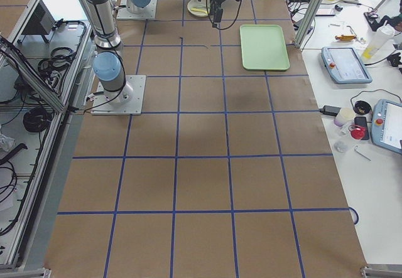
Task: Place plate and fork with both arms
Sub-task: 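Move the left gripper down to the rim of the white plate, then close the left gripper on the white plate's rim, then carry the plate with the left gripper onto the light green tray, then release the plate with the left gripper and lift away, then lower the right gripper over the yellow fork on the plate while the left arm withdraws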
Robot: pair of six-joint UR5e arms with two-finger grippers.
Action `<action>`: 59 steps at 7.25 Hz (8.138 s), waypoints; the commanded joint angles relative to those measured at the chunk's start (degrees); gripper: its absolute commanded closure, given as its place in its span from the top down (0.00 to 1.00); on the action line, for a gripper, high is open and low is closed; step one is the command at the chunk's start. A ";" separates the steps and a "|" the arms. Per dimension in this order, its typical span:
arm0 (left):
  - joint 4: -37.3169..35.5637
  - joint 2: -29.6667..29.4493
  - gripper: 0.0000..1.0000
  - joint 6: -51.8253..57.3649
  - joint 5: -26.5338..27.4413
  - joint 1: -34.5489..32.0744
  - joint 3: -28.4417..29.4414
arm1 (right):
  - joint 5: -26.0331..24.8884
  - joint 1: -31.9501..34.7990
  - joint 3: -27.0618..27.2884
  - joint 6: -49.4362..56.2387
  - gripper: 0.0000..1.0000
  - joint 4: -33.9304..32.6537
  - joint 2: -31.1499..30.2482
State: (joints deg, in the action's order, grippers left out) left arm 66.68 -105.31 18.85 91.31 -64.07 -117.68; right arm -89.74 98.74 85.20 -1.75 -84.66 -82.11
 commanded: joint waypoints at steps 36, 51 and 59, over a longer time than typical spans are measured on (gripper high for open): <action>-5.24 -33.21 0.70 -47.07 -27.24 -30.41 49.56 | -1.67 -0.30 -1.18 0.87 1.00 0.54 -0.42; 16.56 -7.01 1.00 -21.40 -2.63 -22.32 30.59 | 5.10 2.24 -21.99 -11.23 0.55 -32.68 36.30; 11.48 -7.10 1.00 -21.40 -2.63 -22.41 27.26 | 7.03 2.25 -25.70 -10.64 0.54 -34.96 43.61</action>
State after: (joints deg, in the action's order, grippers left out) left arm 80.70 -112.38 -2.62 88.68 -86.48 -88.88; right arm -82.71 100.99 59.52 -12.45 -119.57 -38.97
